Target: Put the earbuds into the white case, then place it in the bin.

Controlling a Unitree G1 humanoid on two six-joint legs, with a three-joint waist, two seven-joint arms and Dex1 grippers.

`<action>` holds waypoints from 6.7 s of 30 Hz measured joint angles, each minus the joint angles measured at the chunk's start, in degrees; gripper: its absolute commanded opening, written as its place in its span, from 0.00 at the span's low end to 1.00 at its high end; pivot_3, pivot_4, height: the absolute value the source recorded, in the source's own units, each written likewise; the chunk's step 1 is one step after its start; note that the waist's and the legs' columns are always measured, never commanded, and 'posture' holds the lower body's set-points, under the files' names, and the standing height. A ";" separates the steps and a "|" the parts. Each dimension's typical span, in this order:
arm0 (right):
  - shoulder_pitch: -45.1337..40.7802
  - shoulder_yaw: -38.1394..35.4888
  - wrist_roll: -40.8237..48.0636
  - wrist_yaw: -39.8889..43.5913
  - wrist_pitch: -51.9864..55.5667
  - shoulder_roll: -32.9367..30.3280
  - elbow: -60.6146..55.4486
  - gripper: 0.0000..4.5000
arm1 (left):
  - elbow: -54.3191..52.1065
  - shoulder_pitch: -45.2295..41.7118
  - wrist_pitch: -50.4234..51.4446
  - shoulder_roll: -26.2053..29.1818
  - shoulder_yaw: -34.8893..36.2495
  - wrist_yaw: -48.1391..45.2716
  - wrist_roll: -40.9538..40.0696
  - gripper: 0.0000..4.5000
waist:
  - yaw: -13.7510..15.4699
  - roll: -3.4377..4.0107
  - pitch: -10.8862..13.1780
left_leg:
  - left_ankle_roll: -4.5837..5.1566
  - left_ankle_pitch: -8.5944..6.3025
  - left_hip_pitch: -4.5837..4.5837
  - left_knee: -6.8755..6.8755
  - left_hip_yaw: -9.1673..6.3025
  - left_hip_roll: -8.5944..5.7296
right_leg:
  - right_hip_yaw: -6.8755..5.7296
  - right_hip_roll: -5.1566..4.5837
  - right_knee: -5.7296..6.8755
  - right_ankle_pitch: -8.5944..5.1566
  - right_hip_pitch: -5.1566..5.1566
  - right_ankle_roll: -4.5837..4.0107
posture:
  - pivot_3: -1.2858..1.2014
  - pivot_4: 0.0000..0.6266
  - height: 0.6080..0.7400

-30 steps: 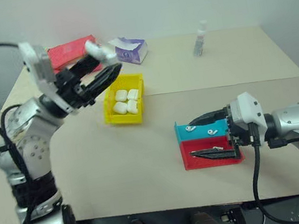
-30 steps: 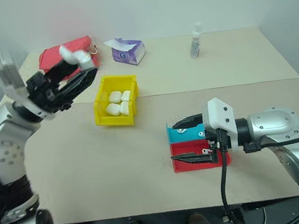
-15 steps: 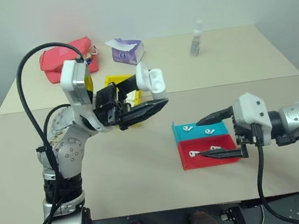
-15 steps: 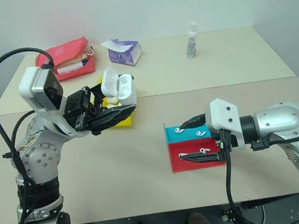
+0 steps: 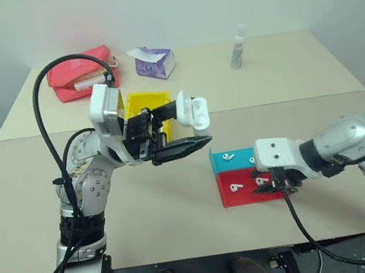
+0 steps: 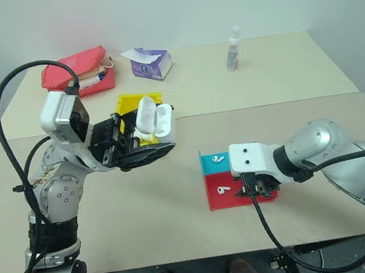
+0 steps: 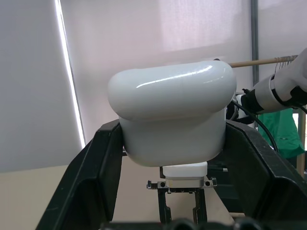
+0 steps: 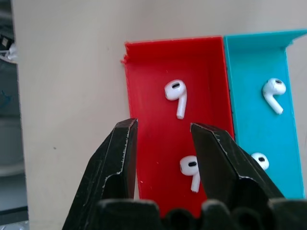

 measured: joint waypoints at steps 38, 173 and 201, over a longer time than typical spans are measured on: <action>-2.65 3.70 -12.47 4.49 -2.91 9.07 2.67 0.47 | -6.07 5.83 -0.84 1.54 -0.25 4.04 -0.93 0.64 | -0.01 0.01 0.00 | 0.00 0.00 -0.04 -0.01 -0.03 0.00 | -0.05 0.00 -0.03 -0.01 -0.01 -0.01 | 0.52 0.24 1.00; -16.25 1.15 -9.91 5.84 -37.99 17.14 38.70 0.99 | -1.05 1.72 0.43 0.80 -1.24 0.21 1.32 0.64 | -0.54 0.21 0.11 | -0.01 0.01 -0.11 -0.27 -0.08 0.00 | -0.12 0.01 -0.22 -0.02 -0.09 -0.04 | 0.52 0.24 1.00; -35.90 11.13 -32.63 19.51 -76.93 35.42 85.97 0.41 | -1.88 1.36 -0.80 0.96 -0.96 3.63 1.60 0.64 | -0.29 0.28 0.15 | -0.11 0.07 -0.03 -0.27 -0.05 0.02 | -0.14 -0.01 -0.17 -0.02 -0.06 -0.04 | 0.52 0.24 1.00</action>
